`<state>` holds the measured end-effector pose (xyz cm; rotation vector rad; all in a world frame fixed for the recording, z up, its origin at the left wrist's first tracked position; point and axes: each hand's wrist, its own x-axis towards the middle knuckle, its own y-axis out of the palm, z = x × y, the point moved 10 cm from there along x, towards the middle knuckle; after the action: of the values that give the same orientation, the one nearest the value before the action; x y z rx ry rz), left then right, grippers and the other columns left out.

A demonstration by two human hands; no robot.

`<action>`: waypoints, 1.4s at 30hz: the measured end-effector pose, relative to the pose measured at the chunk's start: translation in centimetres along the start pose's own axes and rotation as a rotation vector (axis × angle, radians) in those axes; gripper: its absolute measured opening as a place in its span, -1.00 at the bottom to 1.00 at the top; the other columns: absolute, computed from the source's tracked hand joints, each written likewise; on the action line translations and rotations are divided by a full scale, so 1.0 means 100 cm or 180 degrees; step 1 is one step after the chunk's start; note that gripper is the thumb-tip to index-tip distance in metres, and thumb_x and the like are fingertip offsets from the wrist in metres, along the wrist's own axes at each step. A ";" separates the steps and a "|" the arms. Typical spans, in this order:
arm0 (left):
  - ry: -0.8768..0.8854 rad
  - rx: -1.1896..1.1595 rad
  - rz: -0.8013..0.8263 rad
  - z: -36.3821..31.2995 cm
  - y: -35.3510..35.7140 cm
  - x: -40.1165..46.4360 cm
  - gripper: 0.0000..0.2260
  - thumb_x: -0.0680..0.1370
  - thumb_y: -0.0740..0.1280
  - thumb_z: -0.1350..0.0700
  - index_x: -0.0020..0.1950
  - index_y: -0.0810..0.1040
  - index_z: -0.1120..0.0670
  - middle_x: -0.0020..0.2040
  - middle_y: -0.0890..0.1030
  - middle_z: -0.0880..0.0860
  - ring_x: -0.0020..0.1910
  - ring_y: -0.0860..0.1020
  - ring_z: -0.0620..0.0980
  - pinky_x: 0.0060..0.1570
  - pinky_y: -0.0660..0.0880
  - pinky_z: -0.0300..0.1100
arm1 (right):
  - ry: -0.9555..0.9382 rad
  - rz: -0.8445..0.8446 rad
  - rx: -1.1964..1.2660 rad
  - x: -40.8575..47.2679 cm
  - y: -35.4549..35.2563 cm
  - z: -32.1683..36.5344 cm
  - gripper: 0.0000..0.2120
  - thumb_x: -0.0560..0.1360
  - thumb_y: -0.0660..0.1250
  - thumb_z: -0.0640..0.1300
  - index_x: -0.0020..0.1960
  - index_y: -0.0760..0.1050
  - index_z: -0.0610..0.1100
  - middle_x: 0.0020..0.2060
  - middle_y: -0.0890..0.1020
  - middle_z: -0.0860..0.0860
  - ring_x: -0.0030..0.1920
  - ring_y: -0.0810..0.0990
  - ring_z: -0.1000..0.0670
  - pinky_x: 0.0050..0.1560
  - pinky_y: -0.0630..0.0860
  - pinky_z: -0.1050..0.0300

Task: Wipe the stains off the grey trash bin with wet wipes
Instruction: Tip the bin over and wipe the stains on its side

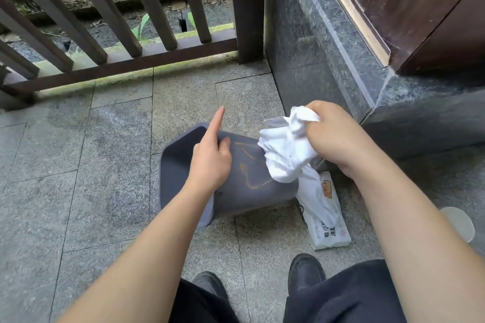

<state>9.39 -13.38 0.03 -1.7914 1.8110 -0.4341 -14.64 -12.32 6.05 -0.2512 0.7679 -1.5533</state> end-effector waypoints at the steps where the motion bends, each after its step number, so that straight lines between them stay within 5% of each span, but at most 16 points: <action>1: -0.0014 -0.0060 -0.0054 0.001 0.000 0.000 -0.43 0.65 0.16 0.16 0.53 0.19 -0.37 -0.40 0.39 -0.02 -0.53 0.27 -0.13 -0.51 0.27 -0.27 | 0.0043 0.0026 0.0253 0.001 0.003 -0.002 -0.84 0.41 0.19 -0.28 -0.13 0.54 -0.15 -0.27 0.59 0.00 -0.27 0.51 -0.02 -0.30 0.34 0.15; 8: -0.0012 -0.0175 -0.0395 -0.005 0.009 -0.002 -0.43 0.62 0.11 0.16 0.53 0.19 -0.35 -0.49 0.42 -0.09 -0.57 0.34 -0.13 -0.50 0.33 -0.17 | 0.0805 0.0143 0.3015 -0.006 0.032 -0.011 -0.73 0.38 0.39 -0.47 0.08 0.52 -0.42 -0.03 0.65 -0.30 -0.07 0.68 -0.19 0.02 0.60 -0.11; 12: 0.0127 -0.0242 -0.0353 -0.008 0.016 -0.004 -0.43 0.63 0.13 0.15 0.54 0.18 -0.36 -0.52 0.42 -0.10 -0.55 0.33 -0.13 -0.51 0.30 -0.24 | 0.1069 -0.0004 0.3558 -0.003 0.028 -0.024 -0.72 0.40 0.33 -0.54 0.09 0.51 -0.40 0.06 0.65 -0.28 0.04 0.67 -0.23 0.12 0.57 -0.22; 17: 0.0168 -0.0228 -0.0321 -0.007 0.013 0.001 -0.44 0.64 0.13 0.11 0.52 0.15 -0.40 -0.49 0.42 -0.12 -0.53 0.32 -0.13 -0.49 0.31 -0.23 | 0.1248 0.0284 0.3077 -0.005 0.046 -0.034 -0.71 0.53 0.25 -0.44 0.24 0.45 -0.42 0.13 0.60 -0.28 0.11 0.63 -0.18 0.14 0.53 -0.06; 22: 0.0080 -0.0240 -0.0476 0.003 0.001 0.003 -0.46 0.64 0.12 0.11 0.53 0.17 -0.39 -0.53 0.40 -0.15 -0.55 0.29 -0.13 -0.53 0.27 -0.25 | 0.1100 0.0184 0.2285 -0.003 0.045 -0.043 -0.79 0.52 0.38 -0.25 0.11 0.55 -0.34 0.07 0.65 -0.25 0.06 0.67 -0.14 0.18 0.55 -0.15; 26: 0.0125 -0.0242 -0.0385 0.003 0.001 0.006 -0.44 0.65 0.13 0.10 0.53 0.12 -0.42 -0.53 0.35 -0.12 -0.55 0.27 -0.12 -0.52 0.28 -0.21 | 0.0966 -0.0197 0.1369 -0.001 0.034 -0.051 -0.82 0.44 0.35 -0.25 0.04 0.54 -0.23 -0.10 0.66 -0.16 -0.08 0.67 -0.11 -0.10 0.63 -0.06; 29: 0.0314 -0.0303 -0.0122 -0.003 0.010 0.007 -0.42 0.66 0.14 0.09 0.51 0.05 -0.47 -0.50 0.34 -0.12 -0.52 0.27 -0.12 -0.51 0.30 -0.24 | 0.0685 -0.0681 0.0741 0.004 0.017 -0.045 -0.77 0.40 0.18 -0.32 -0.01 0.48 -0.11 -0.24 0.57 0.02 -0.21 0.56 0.00 -0.38 0.37 0.19; 32: 0.0471 -0.0281 0.0040 -0.009 0.016 0.005 -0.41 0.66 0.16 0.08 0.51 0.04 -0.48 -0.48 0.32 -0.11 -0.50 0.29 -0.13 -0.48 0.30 -0.32 | 0.0551 -0.0611 0.0547 0.008 0.025 -0.039 -0.70 0.45 0.11 -0.32 -0.10 0.55 -0.03 -0.28 0.61 0.03 -0.24 0.58 0.01 -0.37 0.38 0.23; 36: 0.0578 -0.0255 0.0095 -0.012 0.020 0.005 -0.40 0.65 0.17 0.08 0.50 0.05 -0.49 -0.44 0.36 -0.02 -0.47 0.33 -0.14 -0.42 0.32 -0.33 | 0.0674 -0.0334 0.0781 0.013 0.047 -0.047 -0.65 0.57 0.06 -0.24 -0.04 0.63 -0.18 -0.22 0.67 -0.11 -0.27 0.60 -0.09 -0.30 0.41 0.15; 39: 0.0576 -0.0270 0.0059 -0.010 0.017 0.007 -0.41 0.65 0.17 0.06 0.50 0.06 -0.49 -0.42 0.38 0.00 -0.44 0.36 -0.14 -0.38 0.34 -0.35 | 0.0691 -0.0231 0.0994 0.017 0.051 -0.049 -0.73 0.56 0.07 -0.21 -0.06 0.56 -0.12 -0.14 0.69 -0.08 -0.23 0.64 -0.06 -0.40 0.46 0.19; 42: 0.0545 -0.0274 0.0022 -0.007 0.013 0.012 -0.42 0.65 0.17 0.04 0.50 0.05 -0.50 -0.42 0.37 -0.11 -0.41 0.37 -0.14 -0.34 0.35 -0.35 | 0.0864 -0.0284 0.1058 0.018 0.045 -0.053 -0.81 0.44 0.10 -0.23 -0.13 0.49 -0.11 -0.26 0.61 -0.05 -0.32 0.55 -0.06 -0.58 0.32 0.31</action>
<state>7.96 -14.54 -0.38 -1.8540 1.9789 -0.5285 -14.40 -12.14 -1.09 0.1759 0.6994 -1.7937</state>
